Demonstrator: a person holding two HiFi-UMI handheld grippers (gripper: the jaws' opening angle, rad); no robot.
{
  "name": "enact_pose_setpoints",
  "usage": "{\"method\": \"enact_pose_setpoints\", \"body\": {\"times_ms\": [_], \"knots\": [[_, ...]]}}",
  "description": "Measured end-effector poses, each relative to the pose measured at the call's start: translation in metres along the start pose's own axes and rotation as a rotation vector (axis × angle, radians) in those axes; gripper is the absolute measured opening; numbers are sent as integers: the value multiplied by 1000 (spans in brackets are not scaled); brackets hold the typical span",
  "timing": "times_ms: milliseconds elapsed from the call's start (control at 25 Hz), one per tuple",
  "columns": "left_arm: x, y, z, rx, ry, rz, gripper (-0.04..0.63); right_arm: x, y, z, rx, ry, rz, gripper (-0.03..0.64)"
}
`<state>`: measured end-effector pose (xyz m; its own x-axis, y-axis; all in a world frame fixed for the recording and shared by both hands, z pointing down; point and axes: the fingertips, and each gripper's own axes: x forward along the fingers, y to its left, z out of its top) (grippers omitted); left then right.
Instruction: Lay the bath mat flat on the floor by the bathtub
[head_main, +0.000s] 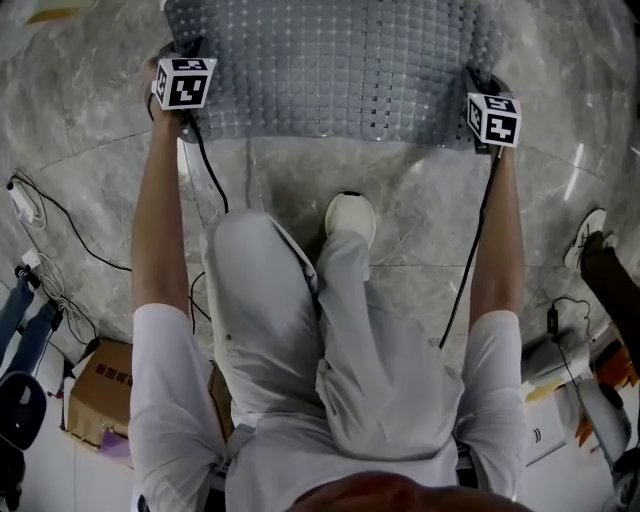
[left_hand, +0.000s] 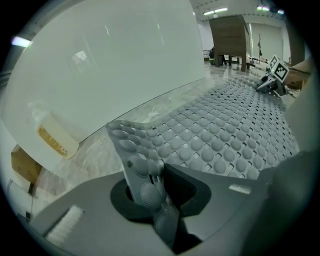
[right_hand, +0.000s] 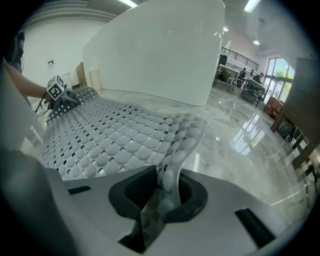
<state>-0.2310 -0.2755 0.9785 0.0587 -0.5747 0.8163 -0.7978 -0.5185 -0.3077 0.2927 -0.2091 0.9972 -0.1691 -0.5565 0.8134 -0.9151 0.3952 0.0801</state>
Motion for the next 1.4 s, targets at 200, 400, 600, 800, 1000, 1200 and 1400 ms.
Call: {"method": "enact_pose_setpoints", "body": {"times_ms": [200,400,600,800,1000,1200,1400], "knots": [[2,3,-3,-65,-27,-71,67,-1,-9,-4,143,-89,75,84],[5,9,-7,-136,-56,-107,89,0,-15,-6,191,-94,115,121],[7,19,-11,-215,-74,-102,156,1,-19,-8,212,-80,146,146],[9,27,-16,-299,-80,-120,210,-1,-21,-10,211,-72,161,152],[7,32,-17,-335,-95,-168,224,-3,-21,-9,207,-83,164,161],[2,36,-25,-331,-98,-209,224,-6,-27,-16,221,-78,150,195],[-4,43,-31,-343,-108,-201,239,-10,-32,-23,229,-67,132,212]]}}
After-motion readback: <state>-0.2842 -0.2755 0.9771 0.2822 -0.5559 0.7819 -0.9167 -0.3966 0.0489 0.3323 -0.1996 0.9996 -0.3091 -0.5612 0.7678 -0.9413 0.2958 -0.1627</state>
